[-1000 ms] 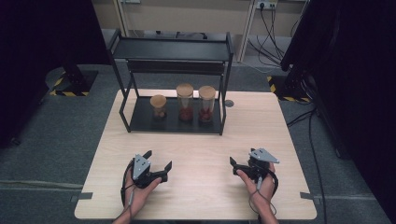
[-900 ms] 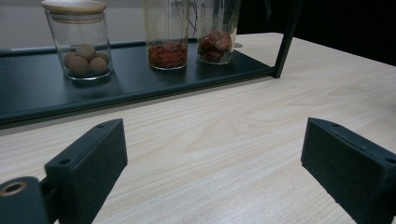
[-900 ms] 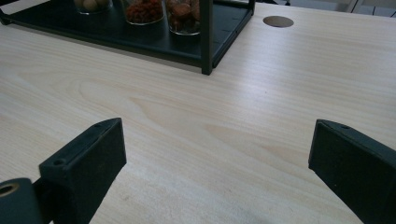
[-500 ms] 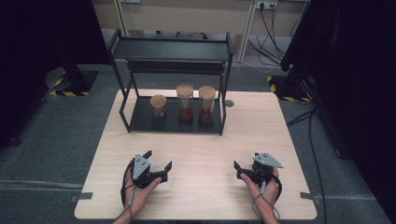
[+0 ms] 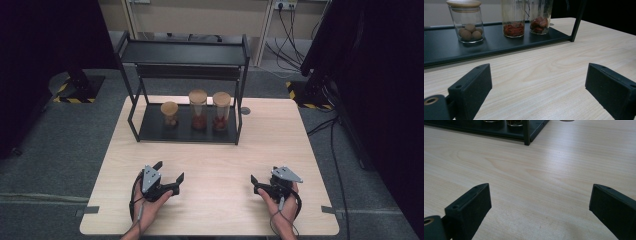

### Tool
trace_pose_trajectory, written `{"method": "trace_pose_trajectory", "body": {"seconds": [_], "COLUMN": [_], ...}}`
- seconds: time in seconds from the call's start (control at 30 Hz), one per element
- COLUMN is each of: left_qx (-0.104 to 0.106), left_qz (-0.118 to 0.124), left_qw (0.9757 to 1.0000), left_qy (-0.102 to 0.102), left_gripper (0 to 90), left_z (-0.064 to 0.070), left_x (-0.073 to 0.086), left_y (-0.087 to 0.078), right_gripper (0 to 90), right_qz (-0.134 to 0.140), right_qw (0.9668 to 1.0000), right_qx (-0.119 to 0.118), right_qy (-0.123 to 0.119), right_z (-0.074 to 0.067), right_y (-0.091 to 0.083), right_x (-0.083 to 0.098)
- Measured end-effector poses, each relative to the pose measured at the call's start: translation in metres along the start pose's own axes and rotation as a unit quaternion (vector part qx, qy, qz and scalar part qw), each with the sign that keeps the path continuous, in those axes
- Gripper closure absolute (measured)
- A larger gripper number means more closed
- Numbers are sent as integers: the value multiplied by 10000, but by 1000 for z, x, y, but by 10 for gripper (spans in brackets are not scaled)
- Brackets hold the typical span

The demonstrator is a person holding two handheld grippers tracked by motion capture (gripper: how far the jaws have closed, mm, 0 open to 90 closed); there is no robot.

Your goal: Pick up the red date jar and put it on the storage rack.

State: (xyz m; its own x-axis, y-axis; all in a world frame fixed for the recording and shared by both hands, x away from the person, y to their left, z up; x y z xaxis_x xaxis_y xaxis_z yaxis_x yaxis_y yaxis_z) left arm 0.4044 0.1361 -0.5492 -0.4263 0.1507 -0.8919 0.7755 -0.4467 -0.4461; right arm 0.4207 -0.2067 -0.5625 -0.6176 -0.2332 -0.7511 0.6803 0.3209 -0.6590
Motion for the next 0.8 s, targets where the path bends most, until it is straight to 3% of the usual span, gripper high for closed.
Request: {"method": "trace_pose_trajectory", "body": {"seconds": [0.8], "left_qx": [49], "left_qz": [33], "left_qw": [9999], "left_qy": [-146], "left_gripper": [57], "left_z": [-3], "left_x": [0], "left_y": [-1], "right_gripper": [40], "right_qz": [97], "right_qw": [9998], "right_qx": [-81], "right_qy": [149], "right_z": [3], "right_y": [-2], "right_x": [0]}}
Point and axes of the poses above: each handheld gripper's, and its own axes: y roughly forward along the jaws, x roughly out of its underside, z roughly to its right, the point moved 8 cm from there along y, roughly forward along the jaws, and after that the axes turned 11 degrees about -z, right-handed, at the moved point
